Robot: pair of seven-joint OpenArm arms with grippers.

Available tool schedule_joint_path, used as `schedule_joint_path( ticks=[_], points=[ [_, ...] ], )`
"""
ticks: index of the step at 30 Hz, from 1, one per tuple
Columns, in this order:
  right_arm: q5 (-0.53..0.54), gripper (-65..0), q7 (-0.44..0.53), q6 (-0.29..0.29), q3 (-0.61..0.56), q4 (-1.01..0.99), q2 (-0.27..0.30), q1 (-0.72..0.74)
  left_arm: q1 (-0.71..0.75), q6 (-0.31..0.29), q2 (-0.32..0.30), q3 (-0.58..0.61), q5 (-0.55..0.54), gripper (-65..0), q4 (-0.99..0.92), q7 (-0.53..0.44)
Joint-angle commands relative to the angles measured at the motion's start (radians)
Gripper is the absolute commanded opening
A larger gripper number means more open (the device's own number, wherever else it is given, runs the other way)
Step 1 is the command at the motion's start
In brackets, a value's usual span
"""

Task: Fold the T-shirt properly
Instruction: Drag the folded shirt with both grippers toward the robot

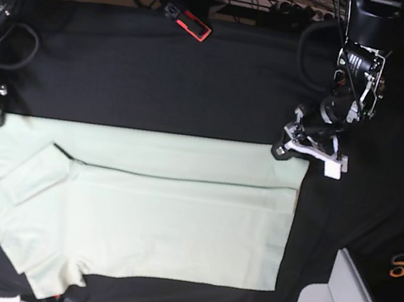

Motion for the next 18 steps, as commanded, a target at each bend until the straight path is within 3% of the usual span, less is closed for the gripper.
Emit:
schedule_joint_path(
  ticks=[1, 11, 18],
  points=[
    [0.003, -64.6, 0.01, -0.001, -0.002, 0.015, 0.024, 0.013, 0.0, 0.004, -0.016, -0.004, -0.002, -65.0, 0.025, -0.009],
    [0.009, -64.7, -0.046, 0.001, 0.008, 0.061, 0.018, -0.067, 0.093, 0.004, -0.045, -0.004, -0.001, -65.0, 0.031, -0.012],
    [0.01, -64.7, -0.048, 0.001, 0.023, 0.258, -0.054, -0.208, 0.131, 0.002, -0.061, -0.004, -0.001, -65.0, 0.04, -0.012]
  ],
)
